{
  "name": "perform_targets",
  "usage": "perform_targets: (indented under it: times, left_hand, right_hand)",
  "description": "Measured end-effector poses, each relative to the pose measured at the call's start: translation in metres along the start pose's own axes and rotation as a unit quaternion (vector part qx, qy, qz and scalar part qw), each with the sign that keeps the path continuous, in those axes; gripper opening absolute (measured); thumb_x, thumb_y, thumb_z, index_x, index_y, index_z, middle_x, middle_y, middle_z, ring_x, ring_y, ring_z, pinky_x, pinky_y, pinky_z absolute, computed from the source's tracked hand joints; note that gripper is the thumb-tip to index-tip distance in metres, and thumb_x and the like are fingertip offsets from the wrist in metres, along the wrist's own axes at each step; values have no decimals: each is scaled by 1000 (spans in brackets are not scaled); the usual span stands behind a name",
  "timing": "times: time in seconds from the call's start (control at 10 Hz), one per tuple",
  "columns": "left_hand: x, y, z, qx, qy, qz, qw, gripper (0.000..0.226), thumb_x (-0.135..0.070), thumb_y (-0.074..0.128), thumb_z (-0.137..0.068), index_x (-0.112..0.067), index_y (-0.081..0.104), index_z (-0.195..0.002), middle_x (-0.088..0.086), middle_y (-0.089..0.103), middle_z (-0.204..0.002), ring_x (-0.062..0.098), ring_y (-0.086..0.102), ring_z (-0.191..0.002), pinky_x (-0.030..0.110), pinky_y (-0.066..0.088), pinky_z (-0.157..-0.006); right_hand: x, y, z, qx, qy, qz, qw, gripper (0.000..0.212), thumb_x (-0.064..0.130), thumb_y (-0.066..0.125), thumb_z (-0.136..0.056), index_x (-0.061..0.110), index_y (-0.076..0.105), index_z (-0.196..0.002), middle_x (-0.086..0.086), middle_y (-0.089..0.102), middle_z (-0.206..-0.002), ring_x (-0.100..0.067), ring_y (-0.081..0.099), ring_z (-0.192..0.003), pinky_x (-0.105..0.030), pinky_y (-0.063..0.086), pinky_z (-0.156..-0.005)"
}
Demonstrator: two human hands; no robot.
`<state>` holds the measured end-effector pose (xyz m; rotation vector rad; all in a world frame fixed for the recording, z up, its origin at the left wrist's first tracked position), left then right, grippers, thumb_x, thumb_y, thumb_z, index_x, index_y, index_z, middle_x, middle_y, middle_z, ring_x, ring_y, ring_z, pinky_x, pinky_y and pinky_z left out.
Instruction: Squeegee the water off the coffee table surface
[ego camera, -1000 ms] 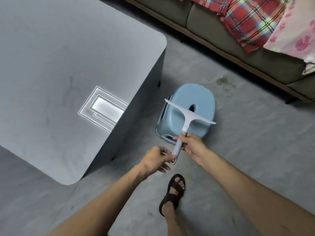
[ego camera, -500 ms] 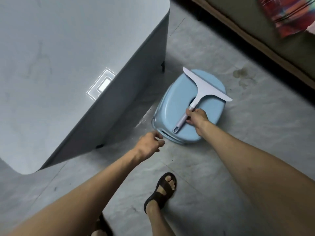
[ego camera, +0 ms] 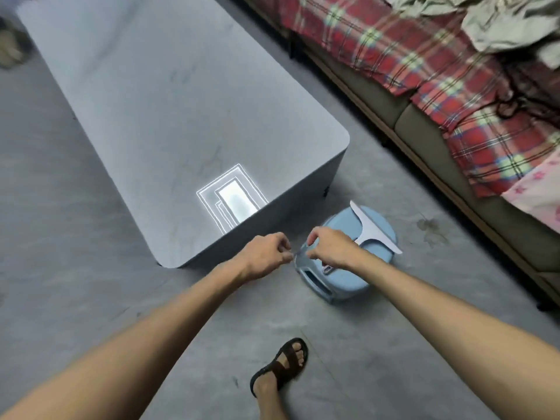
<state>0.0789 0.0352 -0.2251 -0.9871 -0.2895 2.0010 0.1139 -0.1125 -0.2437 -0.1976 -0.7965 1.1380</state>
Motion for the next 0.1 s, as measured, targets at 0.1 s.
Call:
perform_targets:
  times: [0.1]
  left_hand:
    - [-21, -61, 76, -61, 21, -21, 998, 25, -33, 60, -85, -20, 60, -107, 7, 71, -108, 23, 65, -90, 38, 51, -89]
  right_hand:
    - [77, -29, 75, -21, -64, 144, 987, 12, 21, 60, -81, 23, 59, -93, -4, 68, -99, -26, 65, -89, -35, 53, -75]
Point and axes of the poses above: each hand's wrist, its own z-axis away from the middle knuckle, its own y-axis out of the palm, x = y × z, the point moved 5 cm from there along -z, towards the middle knuckle
